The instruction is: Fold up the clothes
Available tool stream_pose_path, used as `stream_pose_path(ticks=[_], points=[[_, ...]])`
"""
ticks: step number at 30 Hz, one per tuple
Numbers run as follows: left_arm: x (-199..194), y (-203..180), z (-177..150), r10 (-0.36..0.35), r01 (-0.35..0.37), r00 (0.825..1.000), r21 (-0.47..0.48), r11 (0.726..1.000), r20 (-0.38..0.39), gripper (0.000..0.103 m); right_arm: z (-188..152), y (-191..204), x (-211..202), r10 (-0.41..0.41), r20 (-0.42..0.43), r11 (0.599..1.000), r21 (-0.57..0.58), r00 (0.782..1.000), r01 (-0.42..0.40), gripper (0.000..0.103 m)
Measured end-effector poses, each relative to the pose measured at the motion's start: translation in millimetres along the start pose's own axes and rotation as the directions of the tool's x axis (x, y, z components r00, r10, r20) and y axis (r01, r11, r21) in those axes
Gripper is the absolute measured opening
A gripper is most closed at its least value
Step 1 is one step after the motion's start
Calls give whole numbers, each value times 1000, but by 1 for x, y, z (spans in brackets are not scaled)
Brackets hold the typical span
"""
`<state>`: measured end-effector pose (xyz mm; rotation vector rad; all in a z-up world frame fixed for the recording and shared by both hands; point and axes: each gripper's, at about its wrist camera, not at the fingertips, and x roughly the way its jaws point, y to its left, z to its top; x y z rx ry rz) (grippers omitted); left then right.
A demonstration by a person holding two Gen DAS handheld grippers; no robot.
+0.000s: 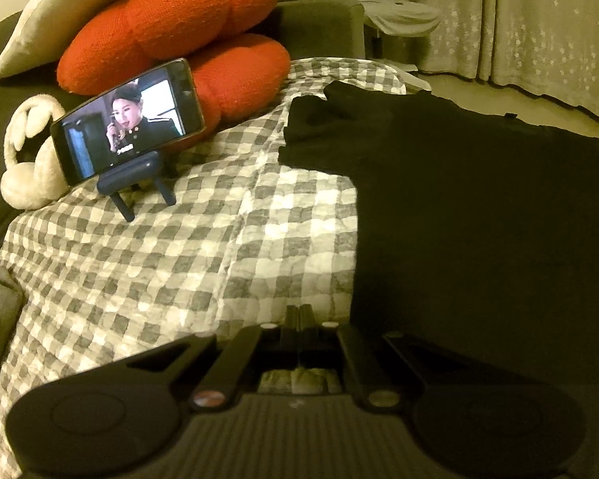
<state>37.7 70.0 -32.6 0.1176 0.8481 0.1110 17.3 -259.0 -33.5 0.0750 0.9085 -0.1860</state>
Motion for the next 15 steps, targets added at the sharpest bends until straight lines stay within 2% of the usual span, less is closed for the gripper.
stream_pose_path(ticks=[9,15], points=[[1,1,0,-3,3,1000,-5,1000,-5,0,0,-2,0,-7,3,1000,19,1000,7,34],[1,12,5,-51,49,998,-52,997,-33,0,1,-2,-1,-22,4,999,38,1000,22,34]])
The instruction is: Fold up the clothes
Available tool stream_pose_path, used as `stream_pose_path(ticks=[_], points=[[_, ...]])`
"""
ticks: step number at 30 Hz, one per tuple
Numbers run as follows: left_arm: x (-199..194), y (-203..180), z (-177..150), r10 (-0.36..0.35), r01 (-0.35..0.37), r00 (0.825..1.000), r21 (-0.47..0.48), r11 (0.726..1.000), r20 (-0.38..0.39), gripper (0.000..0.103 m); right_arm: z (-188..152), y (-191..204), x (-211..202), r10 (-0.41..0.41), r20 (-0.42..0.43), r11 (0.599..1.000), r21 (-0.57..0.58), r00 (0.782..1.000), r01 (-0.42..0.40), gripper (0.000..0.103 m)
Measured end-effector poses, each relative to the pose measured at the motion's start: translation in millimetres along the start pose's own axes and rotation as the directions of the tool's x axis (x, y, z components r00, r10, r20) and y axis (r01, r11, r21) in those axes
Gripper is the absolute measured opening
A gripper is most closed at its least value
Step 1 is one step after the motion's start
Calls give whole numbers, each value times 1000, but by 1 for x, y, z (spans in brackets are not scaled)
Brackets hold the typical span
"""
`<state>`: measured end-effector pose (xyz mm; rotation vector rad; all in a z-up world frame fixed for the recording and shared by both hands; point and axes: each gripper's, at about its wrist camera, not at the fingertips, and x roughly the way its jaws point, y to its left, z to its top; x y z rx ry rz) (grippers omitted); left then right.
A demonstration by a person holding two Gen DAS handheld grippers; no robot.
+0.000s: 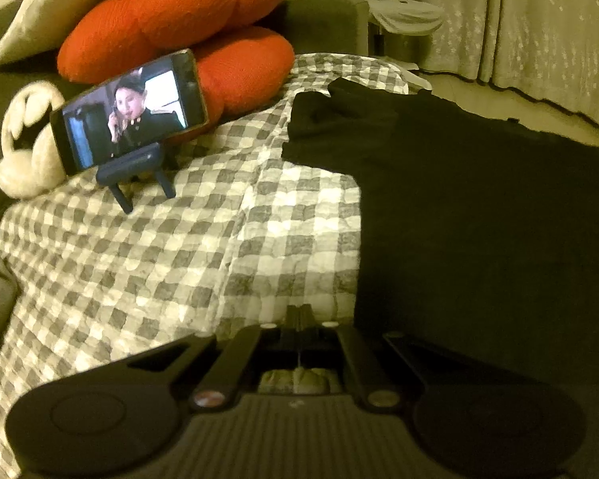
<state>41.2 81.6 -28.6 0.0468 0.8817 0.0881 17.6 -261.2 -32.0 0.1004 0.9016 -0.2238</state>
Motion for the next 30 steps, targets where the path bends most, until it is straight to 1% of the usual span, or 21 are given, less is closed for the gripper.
stream_pose_path(ticks=[5,7,9,13,16,17,19,20,22,28,30], points=[[-3,9,3,-81,80,996,-43,996,-24,2,2,-3,-1,-1,8,1000,20,1000,1,36],[-4,9,4,-96,95,995,-53,994,-23,2,3,-5,-2,1,17,1000,31,1000,-1,37],[-2,8,4,-96,95,995,-59,994,-21,2,4,-6,-2,1,26,999,34,1000,-2,37],[-1,5,5,-107,105,994,-55,993,-22,2,7,-6,-1,42,34,998,55,999,-44,38],[-4,3,5,-104,103,995,-43,994,-12,7,9,0,-1,76,52,996,48,996,-79,37],[-3,2,5,-96,96,995,-38,995,-11,10,9,3,-1,84,52,995,42,995,-86,38],[3,0,5,-55,55,998,-21,998,-11,10,8,8,5,93,29,995,26,995,-94,39],[4,-2,6,-47,47,999,-15,999,-10,10,8,10,8,94,21,995,15,995,-95,40],[6,-3,8,-39,39,999,-6,999,-4,10,8,15,10,74,34,997,-18,997,-74,41],[10,1,9,-48,48,999,12,999,8,11,10,6,12,70,41,997,17,997,-70,41],[9,1,9,-55,54,998,30,998,11,11,11,-3,12,71,46,996,45,996,-73,40]])
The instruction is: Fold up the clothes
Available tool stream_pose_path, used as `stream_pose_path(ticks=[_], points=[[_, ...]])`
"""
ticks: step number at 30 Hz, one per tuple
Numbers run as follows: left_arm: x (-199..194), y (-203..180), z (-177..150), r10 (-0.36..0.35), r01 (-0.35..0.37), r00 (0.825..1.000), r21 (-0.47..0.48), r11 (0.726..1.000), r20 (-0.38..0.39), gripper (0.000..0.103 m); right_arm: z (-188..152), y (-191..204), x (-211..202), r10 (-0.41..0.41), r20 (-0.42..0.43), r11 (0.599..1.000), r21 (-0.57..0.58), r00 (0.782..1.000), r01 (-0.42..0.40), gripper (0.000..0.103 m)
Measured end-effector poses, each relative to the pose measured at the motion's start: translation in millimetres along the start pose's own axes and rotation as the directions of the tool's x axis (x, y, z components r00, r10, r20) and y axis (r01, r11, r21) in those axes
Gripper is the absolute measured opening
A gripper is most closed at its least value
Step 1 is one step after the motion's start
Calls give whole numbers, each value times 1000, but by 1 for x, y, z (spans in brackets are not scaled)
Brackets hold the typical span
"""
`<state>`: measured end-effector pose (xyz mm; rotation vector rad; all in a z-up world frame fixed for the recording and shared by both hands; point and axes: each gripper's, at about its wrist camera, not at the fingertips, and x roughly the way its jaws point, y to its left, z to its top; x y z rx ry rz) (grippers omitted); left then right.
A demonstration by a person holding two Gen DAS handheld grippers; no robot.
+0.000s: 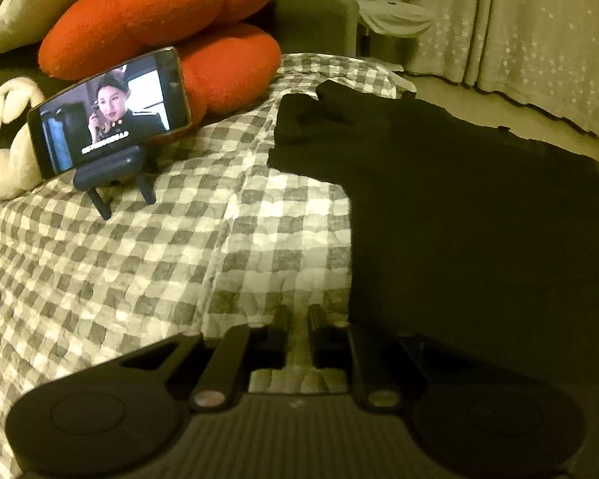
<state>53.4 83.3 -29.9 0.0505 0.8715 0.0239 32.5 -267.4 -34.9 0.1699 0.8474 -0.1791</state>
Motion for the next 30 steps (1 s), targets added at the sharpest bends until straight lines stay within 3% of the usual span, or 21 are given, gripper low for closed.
stream_pose_path(ticks=[5,7,9,20,25,30], points=[[0,9,3,-44,43,999,-18,999,-8,11,5,-29,-4,27,2,991,130,1000,-27,34],[0,14,6,-63,62,998,-46,997,-7,11,7,-35,-8,-11,19,986,169,1000,8,37],[0,19,8,-59,58,998,-62,996,-6,11,8,-40,-10,-69,37,982,178,997,61,37],[8,29,16,-92,91,996,-124,988,-2,11,10,-57,-12,-77,63,968,242,995,60,37],[13,35,21,-134,133,991,-174,976,5,11,11,-32,-15,-117,106,987,120,987,104,37],[14,41,23,-174,176,984,-208,962,29,11,-2,27,-15,-19,137,989,-141,990,39,37]])
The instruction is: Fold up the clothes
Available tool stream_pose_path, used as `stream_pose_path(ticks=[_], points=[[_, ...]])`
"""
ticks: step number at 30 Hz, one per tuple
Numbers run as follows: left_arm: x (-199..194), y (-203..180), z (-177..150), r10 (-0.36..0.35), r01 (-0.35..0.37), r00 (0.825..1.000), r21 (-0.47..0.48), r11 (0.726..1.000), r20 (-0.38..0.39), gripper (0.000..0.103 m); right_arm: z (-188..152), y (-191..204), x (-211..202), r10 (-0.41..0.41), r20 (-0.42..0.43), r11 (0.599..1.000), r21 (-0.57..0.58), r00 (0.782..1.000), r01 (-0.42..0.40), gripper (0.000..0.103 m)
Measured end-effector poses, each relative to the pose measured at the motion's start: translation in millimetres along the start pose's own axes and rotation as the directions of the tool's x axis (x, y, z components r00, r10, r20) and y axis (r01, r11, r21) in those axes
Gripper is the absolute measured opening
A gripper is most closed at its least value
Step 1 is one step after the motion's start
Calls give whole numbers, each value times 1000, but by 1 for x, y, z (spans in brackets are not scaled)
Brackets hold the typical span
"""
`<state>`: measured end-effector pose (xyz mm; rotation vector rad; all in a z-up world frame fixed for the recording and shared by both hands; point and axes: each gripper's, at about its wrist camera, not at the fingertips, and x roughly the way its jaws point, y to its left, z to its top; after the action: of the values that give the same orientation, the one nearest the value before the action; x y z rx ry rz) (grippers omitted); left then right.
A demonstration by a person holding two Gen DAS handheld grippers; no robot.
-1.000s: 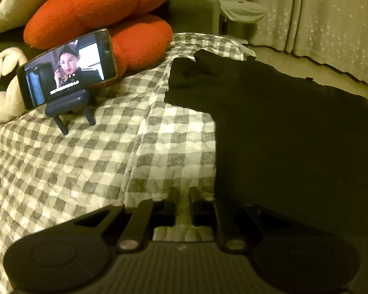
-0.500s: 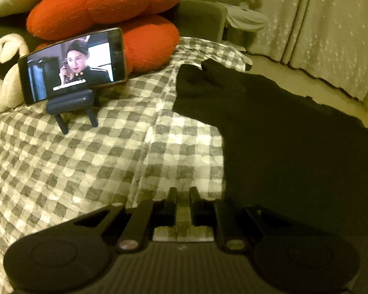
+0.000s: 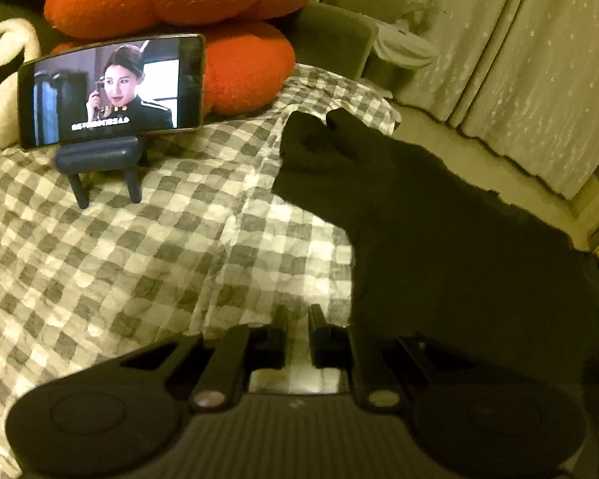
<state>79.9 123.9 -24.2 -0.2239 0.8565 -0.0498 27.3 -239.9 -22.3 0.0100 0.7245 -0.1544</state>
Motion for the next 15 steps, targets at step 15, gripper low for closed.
stream_pose_path(ticks=[15], points=[[-6,-39,-5,-10,7,1000,100,995,26,11,-11,89,14,200,-60,952,-226,978,-208,38]])
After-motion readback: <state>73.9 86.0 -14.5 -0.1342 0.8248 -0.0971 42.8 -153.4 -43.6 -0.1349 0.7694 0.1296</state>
